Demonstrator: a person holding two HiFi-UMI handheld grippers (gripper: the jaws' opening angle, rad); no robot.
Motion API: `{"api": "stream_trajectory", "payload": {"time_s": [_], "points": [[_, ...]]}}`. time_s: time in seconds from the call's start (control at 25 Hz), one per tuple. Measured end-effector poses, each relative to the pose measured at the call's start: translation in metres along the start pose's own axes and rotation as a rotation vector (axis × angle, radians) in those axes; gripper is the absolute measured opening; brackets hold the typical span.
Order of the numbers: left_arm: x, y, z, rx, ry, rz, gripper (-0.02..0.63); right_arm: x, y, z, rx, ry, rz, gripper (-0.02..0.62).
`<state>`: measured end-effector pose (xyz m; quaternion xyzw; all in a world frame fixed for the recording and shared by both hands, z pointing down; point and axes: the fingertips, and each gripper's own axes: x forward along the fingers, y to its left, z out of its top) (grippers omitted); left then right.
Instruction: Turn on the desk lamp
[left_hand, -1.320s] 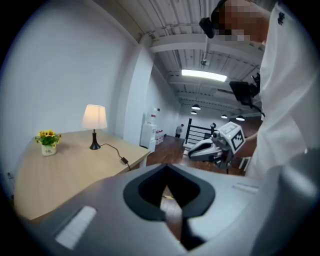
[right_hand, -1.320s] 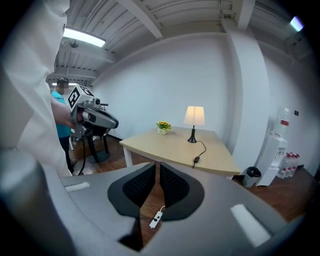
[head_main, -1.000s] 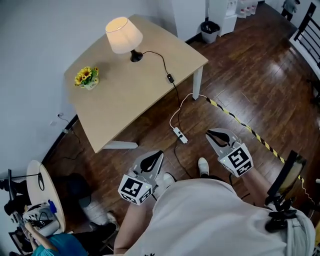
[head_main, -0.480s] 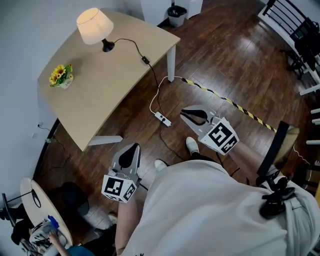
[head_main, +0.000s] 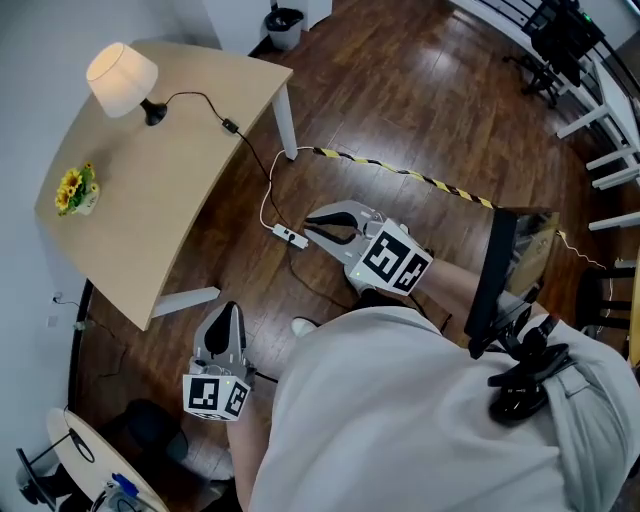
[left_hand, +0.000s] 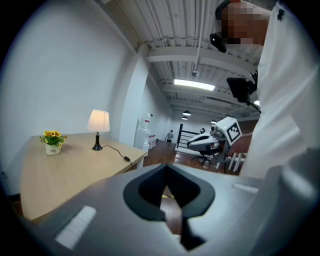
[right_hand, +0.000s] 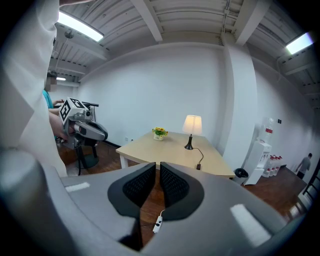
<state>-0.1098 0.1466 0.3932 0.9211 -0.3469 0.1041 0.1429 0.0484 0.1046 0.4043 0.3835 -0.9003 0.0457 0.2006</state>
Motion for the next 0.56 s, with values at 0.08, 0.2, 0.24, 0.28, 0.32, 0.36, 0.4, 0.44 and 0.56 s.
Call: {"api": "stream_trajectory", "payload": {"time_s": [0.08, 0.2, 0.24, 0.28, 0.32, 0.36, 0.4, 0.44, 0.56], "points": [[0.0000, 0.0005, 0.0000, 0.004, 0.000, 0.000, 0.015, 0.0015, 0.0014, 0.0006, 0.001, 0.000, 0.000, 0.029], [-0.0005, 0.0004, -0.0022, 0.000, -0.002, 0.001, 0.015, 0.0035, 0.0037, 0.0012, -0.005, 0.006, 0.006, 0.028], [-0.0003, -0.0002, -0.0027, -0.001, -0.002, -0.001, 0.015, 0.0038, 0.0038, 0.0011, -0.008, 0.008, 0.008, 0.028], [-0.0001, -0.0009, -0.0031, -0.001, -0.002, -0.002, 0.015, 0.0039, 0.0036, 0.0009, -0.010, 0.009, 0.008, 0.028], [-0.0001, -0.0014, -0.0037, -0.001, -0.001, -0.001, 0.015, 0.0041, 0.0035, 0.0005, -0.012, 0.010, 0.008, 0.028], [-0.0005, -0.0017, -0.0043, -0.001, 0.000, 0.001, 0.015, 0.0043, 0.0036, 0.0004, -0.015, 0.012, 0.009, 0.028], [-0.0009, -0.0022, -0.0049, -0.001, 0.000, 0.003, 0.015, 0.0042, 0.0036, 0.0005, -0.021, 0.015, 0.009, 0.028], [-0.0010, -0.0030, -0.0055, -0.002, 0.000, 0.005, 0.015, 0.0039, 0.0035, 0.0006, -0.029, 0.020, 0.010, 0.028], [0.0003, -0.0062, -0.0068, -0.004, -0.003, 0.006, 0.015, 0.0032, 0.0046, 0.0000, -0.037, 0.026, 0.019, 0.028]]}}
